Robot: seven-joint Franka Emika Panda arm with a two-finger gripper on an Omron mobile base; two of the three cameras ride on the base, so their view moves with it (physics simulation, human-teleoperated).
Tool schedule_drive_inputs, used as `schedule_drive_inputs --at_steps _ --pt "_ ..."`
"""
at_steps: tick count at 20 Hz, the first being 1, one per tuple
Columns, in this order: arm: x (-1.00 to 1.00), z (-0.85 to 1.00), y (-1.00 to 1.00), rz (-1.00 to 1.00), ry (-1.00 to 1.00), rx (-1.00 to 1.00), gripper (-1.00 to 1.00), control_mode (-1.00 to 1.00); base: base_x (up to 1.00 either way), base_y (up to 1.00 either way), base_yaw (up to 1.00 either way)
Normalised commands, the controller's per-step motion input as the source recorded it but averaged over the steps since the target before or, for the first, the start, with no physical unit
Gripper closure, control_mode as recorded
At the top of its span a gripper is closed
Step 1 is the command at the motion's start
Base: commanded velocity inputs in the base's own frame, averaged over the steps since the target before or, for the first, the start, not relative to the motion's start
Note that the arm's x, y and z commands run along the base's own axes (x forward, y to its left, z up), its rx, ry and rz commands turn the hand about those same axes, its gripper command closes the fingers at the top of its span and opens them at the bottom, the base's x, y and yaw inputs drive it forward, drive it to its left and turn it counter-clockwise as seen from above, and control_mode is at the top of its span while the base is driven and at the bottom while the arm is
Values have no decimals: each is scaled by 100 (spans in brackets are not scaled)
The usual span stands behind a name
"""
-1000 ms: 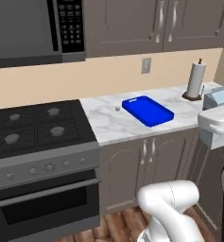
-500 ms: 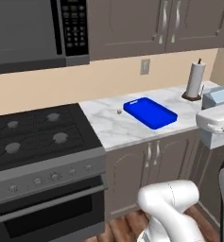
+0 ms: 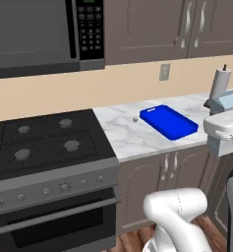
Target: Take out the milk from the fridge and place it on the tray on the counter. Then take the sugar cube near the tray and place it in the tray.
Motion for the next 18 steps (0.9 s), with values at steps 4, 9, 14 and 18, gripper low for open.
schedule_drive_inputs --at_steps 4,9,14,18 --pt "0 0 0 0 0 0 100 100 44 -9 37" --pt "0 0 0 0 0 0 100 100 15 -68 34" --pt "0 0 0 0 0 0 100 100 9 -85 7" --pt "0 0 0 0 0 0 100 100 58 -2 0"
